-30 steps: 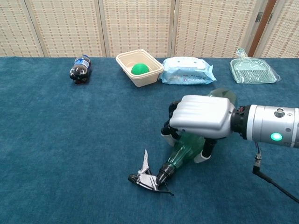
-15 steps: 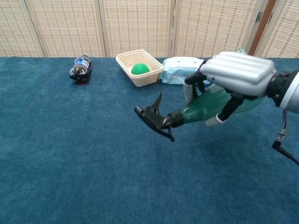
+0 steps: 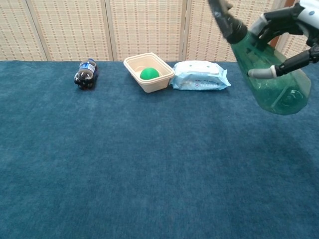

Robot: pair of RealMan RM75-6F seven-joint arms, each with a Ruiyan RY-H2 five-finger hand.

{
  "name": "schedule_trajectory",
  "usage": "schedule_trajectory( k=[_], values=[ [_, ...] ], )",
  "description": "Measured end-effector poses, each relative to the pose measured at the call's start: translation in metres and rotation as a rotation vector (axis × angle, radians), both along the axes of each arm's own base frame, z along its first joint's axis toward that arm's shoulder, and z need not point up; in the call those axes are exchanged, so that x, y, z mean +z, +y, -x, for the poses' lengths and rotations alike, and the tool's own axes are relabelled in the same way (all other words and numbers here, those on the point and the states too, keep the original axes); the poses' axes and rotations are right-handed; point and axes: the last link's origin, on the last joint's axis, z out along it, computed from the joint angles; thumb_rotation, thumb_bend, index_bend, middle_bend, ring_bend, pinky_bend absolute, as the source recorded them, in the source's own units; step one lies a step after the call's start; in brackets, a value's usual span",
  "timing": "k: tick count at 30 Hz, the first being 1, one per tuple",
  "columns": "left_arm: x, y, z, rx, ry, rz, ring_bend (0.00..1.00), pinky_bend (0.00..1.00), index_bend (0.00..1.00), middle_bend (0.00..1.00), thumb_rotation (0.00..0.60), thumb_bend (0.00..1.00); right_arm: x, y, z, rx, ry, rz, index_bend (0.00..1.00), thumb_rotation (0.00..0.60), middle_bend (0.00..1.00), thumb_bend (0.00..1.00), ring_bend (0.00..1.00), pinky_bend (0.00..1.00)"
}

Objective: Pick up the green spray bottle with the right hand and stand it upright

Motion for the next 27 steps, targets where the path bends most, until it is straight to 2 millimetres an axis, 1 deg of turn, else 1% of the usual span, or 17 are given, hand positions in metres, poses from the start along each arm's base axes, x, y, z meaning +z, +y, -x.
schedule_trajectory(
  k=[5, 9, 15, 21, 27],
  values=[
    [-0.003, 0.001, 0.0, 0.001, -0.002, 0.01, 0.29, 0.27, 0.18, 0.3, 0.6, 0.0, -0.004, 0.005, 0.012, -0.057, -0.248, -0.021, 0.54, 0.6, 0.61, 0.16, 0.5, 0.32],
    [-0.003, 0.0, 0.0, 0.004, -0.003, 0.01, 0.29, 0.27, 0.18, 0.3, 0.6, 0.0, -0.016, 0.008, 0.022, -0.112, -0.445, -0.032, 0.54, 0.6, 0.61, 0.16, 0.5, 0.32],
    [-0.003, -0.003, 0.004, 0.02, -0.002, 0.015, 0.29, 0.29, 0.18, 0.3, 0.6, 0.0, -0.035, 0.01, 0.035, -0.206, -0.669, -0.024, 0.54, 0.6, 0.61, 0.17, 0.5, 0.33],
    [-0.002, -0.005, 0.006, 0.026, -0.003, 0.01, 0.29, 0.29, 0.18, 0.3, 0.6, 0.0, -0.05, 0.01, 0.045, -0.265, -0.781, -0.039, 0.54, 0.6, 0.61, 0.17, 0.5, 0.35],
    [-0.002, -0.006, 0.006, 0.025, -0.003, 0.01, 0.29, 0.3, 0.18, 0.3, 0.6, 0.0, -0.06, 0.008, 0.052, -0.292, -0.827, -0.056, 0.54, 0.6, 0.61, 0.17, 0.5, 0.35]
  ],
)
